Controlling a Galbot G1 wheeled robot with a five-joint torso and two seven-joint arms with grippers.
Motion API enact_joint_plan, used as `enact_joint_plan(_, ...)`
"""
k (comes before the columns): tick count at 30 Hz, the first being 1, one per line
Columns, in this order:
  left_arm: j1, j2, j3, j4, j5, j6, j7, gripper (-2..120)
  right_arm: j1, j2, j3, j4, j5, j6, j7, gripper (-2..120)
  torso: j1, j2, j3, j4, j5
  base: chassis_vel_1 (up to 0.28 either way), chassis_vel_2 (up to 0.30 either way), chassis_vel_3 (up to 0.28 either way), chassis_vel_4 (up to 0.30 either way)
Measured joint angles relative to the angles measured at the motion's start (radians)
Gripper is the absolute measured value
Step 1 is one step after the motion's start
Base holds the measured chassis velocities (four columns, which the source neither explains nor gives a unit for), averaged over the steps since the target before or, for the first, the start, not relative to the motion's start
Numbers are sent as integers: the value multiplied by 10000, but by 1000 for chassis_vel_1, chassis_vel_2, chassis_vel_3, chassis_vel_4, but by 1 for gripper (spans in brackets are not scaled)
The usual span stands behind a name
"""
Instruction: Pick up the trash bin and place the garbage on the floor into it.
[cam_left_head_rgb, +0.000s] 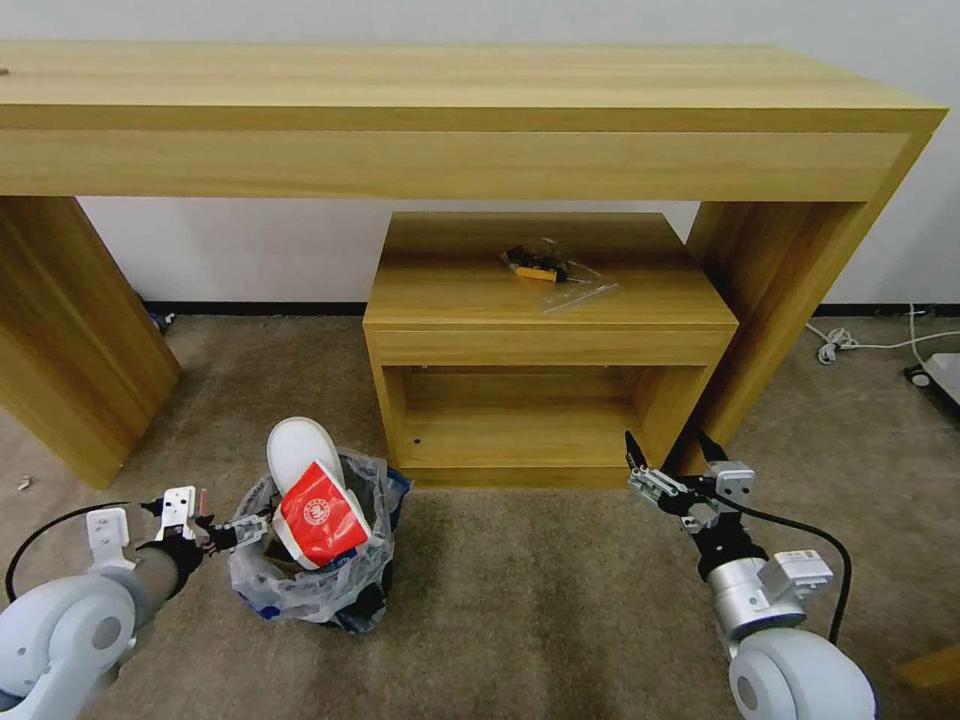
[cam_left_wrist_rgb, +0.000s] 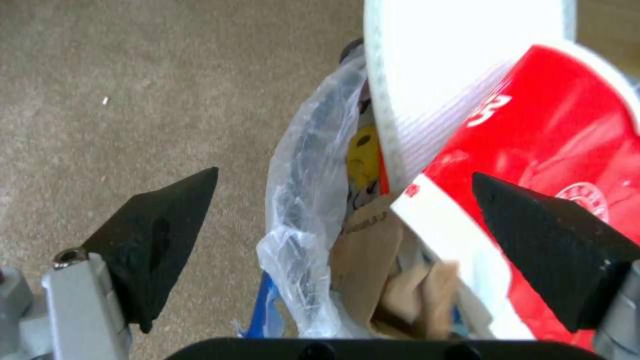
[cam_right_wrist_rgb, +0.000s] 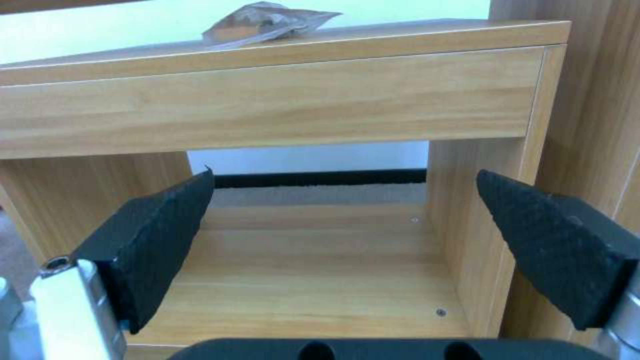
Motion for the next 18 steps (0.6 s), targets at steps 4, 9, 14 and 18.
enact_joint_plan(4,62,14,-134,-189,-173,0,-93,100,25,-3,-39,-8,3,-11,9,100,0,0,-1,0,1,0,0,0,0)
enact_joint_plan(9,222,65,-364,-460,-276,0,-117,100,81,-12,-70,-12,15,-38,30,100,0,0,0,0,0,0,0,0,0)
enact_joint_plan(14,421,155,-725,-611,-280,0,176,100,110,-17,-74,-13,45,-57,41,100,0,0,0,0,1,0,0,0,0)
enact_joint_plan(18,804,90,-1362,-743,-188,0,1087,100,113,-27,-63,16,85,-73,41,100,0,0,1,0,0,0,0,0,0)
